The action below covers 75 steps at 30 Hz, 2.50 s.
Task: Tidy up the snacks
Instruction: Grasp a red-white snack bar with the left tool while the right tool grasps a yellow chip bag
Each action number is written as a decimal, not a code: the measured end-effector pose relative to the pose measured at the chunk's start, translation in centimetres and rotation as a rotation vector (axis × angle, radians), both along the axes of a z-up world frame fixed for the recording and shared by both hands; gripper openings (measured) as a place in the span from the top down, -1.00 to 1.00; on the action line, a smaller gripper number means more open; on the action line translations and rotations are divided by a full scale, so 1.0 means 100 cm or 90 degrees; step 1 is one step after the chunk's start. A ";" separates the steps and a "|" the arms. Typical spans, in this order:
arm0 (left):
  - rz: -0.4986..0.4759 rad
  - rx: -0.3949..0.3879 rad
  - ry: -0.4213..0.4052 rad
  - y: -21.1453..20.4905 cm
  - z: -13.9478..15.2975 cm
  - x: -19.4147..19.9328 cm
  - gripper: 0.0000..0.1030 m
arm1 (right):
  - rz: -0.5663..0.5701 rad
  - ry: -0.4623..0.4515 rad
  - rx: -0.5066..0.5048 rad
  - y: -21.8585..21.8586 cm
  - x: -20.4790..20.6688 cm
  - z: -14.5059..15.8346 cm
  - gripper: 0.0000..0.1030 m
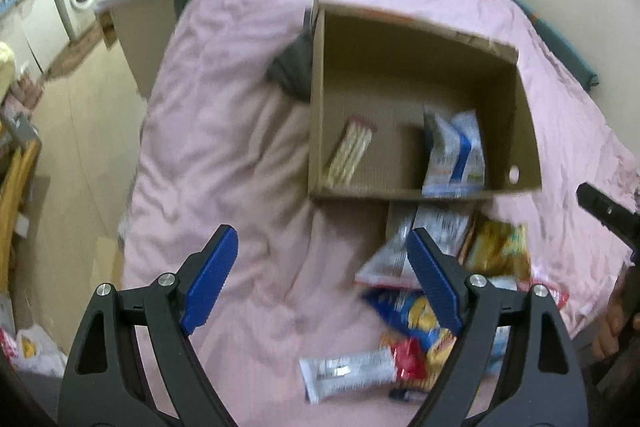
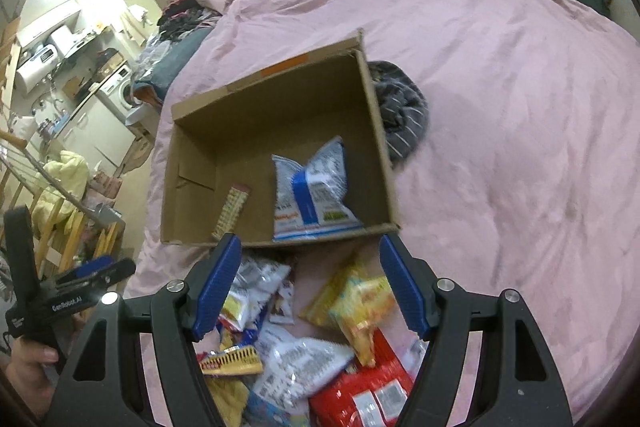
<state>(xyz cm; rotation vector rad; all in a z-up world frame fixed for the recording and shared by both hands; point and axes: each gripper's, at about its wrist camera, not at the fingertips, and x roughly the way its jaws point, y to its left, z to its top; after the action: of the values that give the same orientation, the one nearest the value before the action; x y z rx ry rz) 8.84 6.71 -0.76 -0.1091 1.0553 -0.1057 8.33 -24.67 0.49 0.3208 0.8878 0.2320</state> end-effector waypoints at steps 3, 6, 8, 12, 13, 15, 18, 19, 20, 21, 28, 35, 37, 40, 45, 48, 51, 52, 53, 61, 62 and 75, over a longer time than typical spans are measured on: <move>-0.027 -0.011 0.064 0.002 -0.017 -0.008 -0.64 | -0.015 0.012 -0.002 -0.008 -0.009 -0.006 -0.44; -0.085 0.017 0.097 -0.008 -0.029 -0.017 -0.64 | -0.025 0.022 -0.007 -0.015 -0.015 -0.011 -0.44; -0.120 0.034 0.107 -0.015 -0.033 -0.023 -0.64 | -0.029 0.029 -0.012 -0.020 -0.018 -0.014 -0.44; -0.236 0.025 0.176 -0.028 -0.048 -0.038 -0.64 | -0.029 0.043 -0.011 -0.025 -0.021 -0.020 -0.44; -0.254 0.033 0.183 -0.031 -0.050 -0.041 -0.64 | -0.031 0.047 -0.008 -0.027 -0.021 -0.022 -0.44; -0.301 0.063 0.194 -0.041 -0.056 -0.048 -0.64 | -0.032 0.053 -0.002 -0.028 -0.019 -0.023 -0.44; -0.337 0.102 0.206 -0.056 -0.066 -0.053 -0.64 | -0.026 0.053 0.000 -0.025 -0.017 -0.022 -0.44; -0.343 0.114 0.210 -0.061 -0.071 -0.052 -0.64 | -0.022 0.052 0.000 -0.023 -0.016 -0.022 -0.44; -0.347 0.121 0.211 -0.064 -0.074 -0.052 -0.63 | -0.019 0.053 -0.001 -0.022 -0.016 -0.022 -0.44; -0.354 0.136 0.212 -0.070 -0.078 -0.050 -0.63 | -0.015 0.053 -0.002 -0.020 -0.014 -0.022 -0.44; -0.351 0.143 0.245 -0.082 -0.096 -0.032 0.24 | -0.019 0.052 0.017 -0.023 -0.014 -0.021 -0.44; -0.310 0.143 0.222 -0.073 -0.084 -0.018 0.67 | -0.047 0.065 0.057 -0.037 -0.012 -0.025 -0.44; -0.282 0.130 0.206 -0.065 -0.074 -0.013 0.70 | -0.055 0.072 0.073 -0.040 -0.010 -0.027 -0.44; -0.230 0.079 0.188 -0.051 -0.057 -0.006 0.72 | -0.065 0.111 0.122 -0.046 -0.005 -0.039 -0.44; -0.121 -0.009 0.167 -0.019 -0.036 0.000 0.72 | -0.065 0.224 0.202 -0.043 0.009 -0.075 -0.44; -0.052 -0.044 0.168 -0.002 -0.041 -0.001 0.72 | -0.068 0.269 0.199 -0.033 0.018 -0.089 -0.44; -0.019 -0.065 0.171 0.008 -0.040 0.003 0.72 | -0.082 0.286 0.155 -0.024 0.026 -0.095 -0.44; -0.015 -0.068 0.171 0.007 -0.040 0.003 0.72 | -0.090 0.292 0.142 -0.023 0.028 -0.097 -0.44; -0.009 -0.064 0.165 0.005 -0.039 0.001 0.72 | -0.102 0.299 0.136 -0.022 0.029 -0.099 -0.44; 0.011 -0.019 0.127 -0.002 -0.040 0.003 0.72 | -0.092 0.354 0.119 -0.012 0.039 -0.125 -0.44; 0.010 -0.017 0.126 -0.004 -0.040 0.004 0.72 | -0.095 0.358 0.116 -0.012 0.039 -0.127 -0.44; 0.001 -0.007 0.100 -0.010 -0.035 0.003 0.75 | -0.062 0.286 0.058 -0.005 0.029 -0.099 0.14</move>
<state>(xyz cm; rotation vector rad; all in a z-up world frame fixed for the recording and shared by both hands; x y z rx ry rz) 9.13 5.71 -4.29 -0.1292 1.2109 -0.1024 11.21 -25.13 -9.42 0.5116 1.3030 0.1111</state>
